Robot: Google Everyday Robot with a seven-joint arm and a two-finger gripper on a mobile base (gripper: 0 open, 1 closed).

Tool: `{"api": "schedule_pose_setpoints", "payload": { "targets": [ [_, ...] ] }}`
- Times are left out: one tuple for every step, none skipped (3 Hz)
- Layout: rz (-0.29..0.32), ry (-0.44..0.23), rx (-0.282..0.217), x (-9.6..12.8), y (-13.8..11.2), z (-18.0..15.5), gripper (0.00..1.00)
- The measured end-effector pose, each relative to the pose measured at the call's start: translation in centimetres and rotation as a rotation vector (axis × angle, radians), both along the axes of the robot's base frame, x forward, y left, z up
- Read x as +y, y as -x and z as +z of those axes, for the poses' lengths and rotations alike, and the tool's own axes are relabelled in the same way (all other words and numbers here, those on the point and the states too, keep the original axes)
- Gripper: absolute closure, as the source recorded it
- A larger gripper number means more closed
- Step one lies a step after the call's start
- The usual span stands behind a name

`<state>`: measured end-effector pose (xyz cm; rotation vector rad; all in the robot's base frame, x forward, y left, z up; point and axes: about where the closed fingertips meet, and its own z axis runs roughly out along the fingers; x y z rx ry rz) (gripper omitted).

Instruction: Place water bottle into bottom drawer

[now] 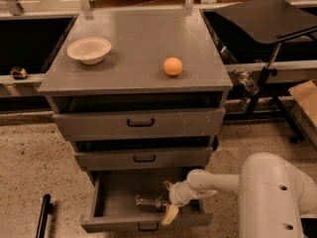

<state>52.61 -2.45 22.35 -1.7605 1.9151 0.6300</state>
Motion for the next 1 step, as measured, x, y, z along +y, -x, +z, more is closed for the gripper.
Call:
{"api": "schedule_pose_setpoints", "payload": {
  "targets": [
    [0.0, 0.0, 0.0, 0.0, 0.0, 0.0, 0.0]
  ]
}}
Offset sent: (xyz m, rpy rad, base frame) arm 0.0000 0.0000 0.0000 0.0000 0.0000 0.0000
